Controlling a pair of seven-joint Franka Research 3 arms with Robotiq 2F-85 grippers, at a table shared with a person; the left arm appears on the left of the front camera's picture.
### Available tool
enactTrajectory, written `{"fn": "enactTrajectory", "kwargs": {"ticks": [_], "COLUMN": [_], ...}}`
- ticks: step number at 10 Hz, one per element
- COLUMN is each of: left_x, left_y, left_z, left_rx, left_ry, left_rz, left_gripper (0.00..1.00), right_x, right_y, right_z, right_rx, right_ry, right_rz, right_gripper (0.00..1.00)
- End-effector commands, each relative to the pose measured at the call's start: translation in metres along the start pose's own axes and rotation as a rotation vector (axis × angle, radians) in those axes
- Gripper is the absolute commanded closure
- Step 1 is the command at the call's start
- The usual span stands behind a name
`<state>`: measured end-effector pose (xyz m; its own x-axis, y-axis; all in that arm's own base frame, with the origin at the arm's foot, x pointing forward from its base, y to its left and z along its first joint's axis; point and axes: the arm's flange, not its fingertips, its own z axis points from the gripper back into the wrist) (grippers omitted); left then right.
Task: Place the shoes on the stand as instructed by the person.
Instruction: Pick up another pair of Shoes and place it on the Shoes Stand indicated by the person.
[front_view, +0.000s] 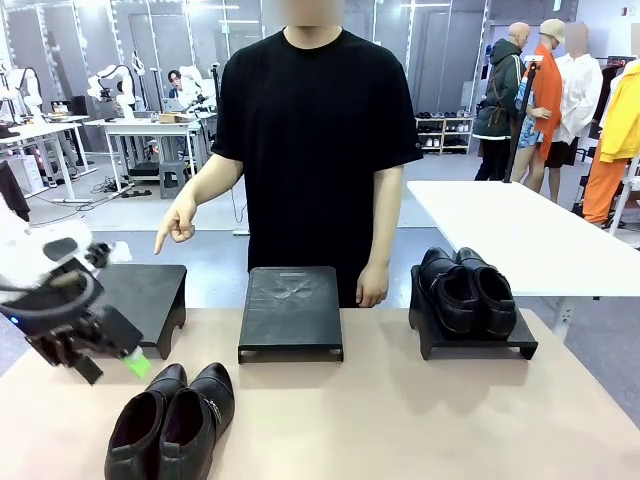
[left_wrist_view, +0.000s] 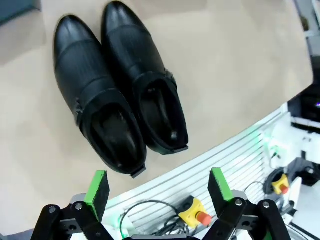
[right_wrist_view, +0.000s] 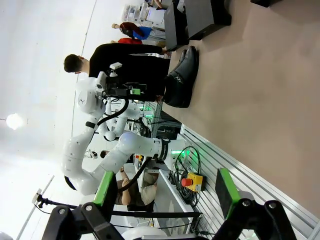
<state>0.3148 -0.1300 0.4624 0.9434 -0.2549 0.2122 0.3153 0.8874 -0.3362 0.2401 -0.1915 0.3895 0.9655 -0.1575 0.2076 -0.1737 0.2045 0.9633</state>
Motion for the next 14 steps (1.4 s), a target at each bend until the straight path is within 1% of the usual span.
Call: {"fn": "enactTrajectory", "kwargs": {"ticks": [1, 2, 3, 4, 5, 6, 8, 9, 10, 11, 13, 14], "left_x": [-0.067, -0.068, -0.068, -0.066, -0.065, -0.009, -0.009, -0.008, 0.0, 0.01, 0.027, 0.033], "left_y": [0.003, 0.002, 0.0, 0.0, 0.002, -0.016, -0.016, -0.015, -0.017, -0.023, -0.024, -0.024], "left_z": [-0.046, -0.055, -0.063, -0.068, -0.06, -0.045, -0.045, -0.046, -0.053, -0.061, -0.074, -0.078], "left_rx": [0.034, 0.048, 0.062, 0.088, 0.042, 0.072, 0.072, 0.073, 0.12, 0.134, 0.168, 0.176], "left_ry": [0.081, 0.113, 0.124, 0.096, 0.076, 0.133, 0.133, 0.117, 0.111, 0.13, 0.157, 0.154], "left_rz": [0.004, 0.007, 0.006, 0.012, 0.019, -0.006, -0.006, 0.005, 0.05, 0.054, 0.111, 0.139], "left_gripper": [0.0, 0.0, 0.0, 0.0, 0.0, 0.0, 0.0, 0.0, 0.0, 0.0, 0.0, 0.0], "right_x": [-0.001, -0.001, -0.001, -0.001, -0.001, -0.001, -0.001, -0.001, -0.001, -0.001, -0.001, -0.001], "right_y": [0.003, 0.003, 0.003, 0.003, 0.003, 0.003, 0.003, 0.003, 0.003, 0.003, 0.003, 0.003], "right_z": [0.001, 0.001, 0.001, 0.001, 0.001, 0.001, 0.001, 0.001, 0.001, 0.001, 0.001, 0.001], "right_rx": [0.007, 0.007, 0.007, 0.007, 0.007, 0.007, 0.007, 0.007, 0.007, 0.007, 0.007, 0.007], "right_ry": [-0.002, -0.002, -0.002, -0.002, -0.002, -0.002, -0.002, -0.002, -0.002, -0.002, -0.002, -0.002], "right_rz": [0.003, 0.003, 0.003, 0.003, 0.003, 0.003, 0.003, 0.003, 0.003, 0.003, 0.003, 0.003], "right_gripper": [0.0, 0.0, 0.0, 0.0, 0.0, 0.0, 0.0, 0.0, 0.0, 0.0, 0.0, 0.0]}}
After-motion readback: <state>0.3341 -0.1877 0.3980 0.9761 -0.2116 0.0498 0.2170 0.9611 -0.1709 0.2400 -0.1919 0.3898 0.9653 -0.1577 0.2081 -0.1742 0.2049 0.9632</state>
